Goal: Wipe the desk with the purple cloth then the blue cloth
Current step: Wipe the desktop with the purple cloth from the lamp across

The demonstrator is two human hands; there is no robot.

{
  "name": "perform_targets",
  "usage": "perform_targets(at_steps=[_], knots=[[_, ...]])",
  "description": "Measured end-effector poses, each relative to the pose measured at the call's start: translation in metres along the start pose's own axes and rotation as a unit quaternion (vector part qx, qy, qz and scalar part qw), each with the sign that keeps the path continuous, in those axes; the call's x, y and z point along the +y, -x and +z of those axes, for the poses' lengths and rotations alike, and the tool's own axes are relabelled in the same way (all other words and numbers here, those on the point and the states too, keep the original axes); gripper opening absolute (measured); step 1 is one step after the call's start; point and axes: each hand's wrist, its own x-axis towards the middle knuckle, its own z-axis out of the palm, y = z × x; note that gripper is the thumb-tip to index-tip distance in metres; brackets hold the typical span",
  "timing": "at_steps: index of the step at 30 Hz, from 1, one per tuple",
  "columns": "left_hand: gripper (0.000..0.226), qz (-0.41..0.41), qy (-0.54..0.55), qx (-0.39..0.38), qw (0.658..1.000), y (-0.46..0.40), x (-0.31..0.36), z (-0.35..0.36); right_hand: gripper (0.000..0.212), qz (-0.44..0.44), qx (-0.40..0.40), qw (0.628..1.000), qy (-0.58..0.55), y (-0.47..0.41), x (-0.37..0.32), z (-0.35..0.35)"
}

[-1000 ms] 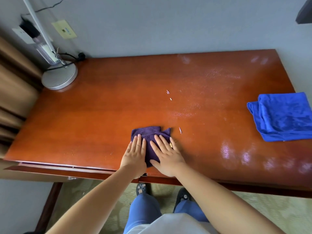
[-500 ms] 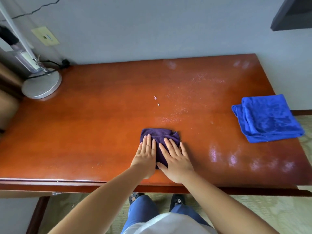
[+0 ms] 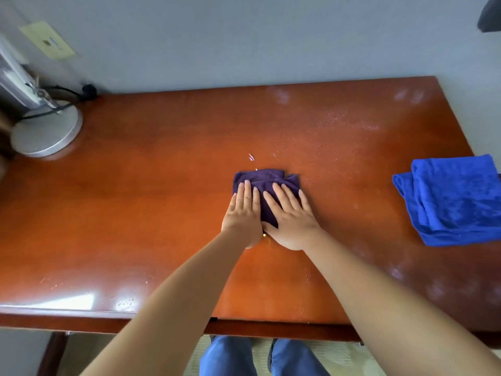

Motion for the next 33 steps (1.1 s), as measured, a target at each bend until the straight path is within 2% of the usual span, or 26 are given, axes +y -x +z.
perform_targets(at_steps=[7,11,18,24,33], knots=[[0.078,0.023,-0.015,-0.012,1.000,0.020,-0.008,0.011,0.073,-0.009,0.009,1.000,0.003,0.021,-0.012,0.012],[0.083,0.022,-0.022,-0.024,0.999,0.051,-0.006,0.027,0.093,-0.023,-0.006,1.000,-0.009,0.048,-0.027,0.022],[0.090,0.014,-0.035,-0.043,0.998,0.067,-0.002,0.027,0.098,-0.035,-0.013,0.999,-0.015,0.061,-0.028,0.022],[0.085,0.007,-0.027,-0.037,0.999,0.053,-0.005,0.026,0.095,-0.040,-0.010,0.999,-0.006,0.045,-0.022,0.020],[0.075,0.032,-0.032,-0.012,0.999,-0.002,-0.024,-0.002,0.096,-0.003,0.001,1.000,-0.012,-0.006,-0.014,0.001]])
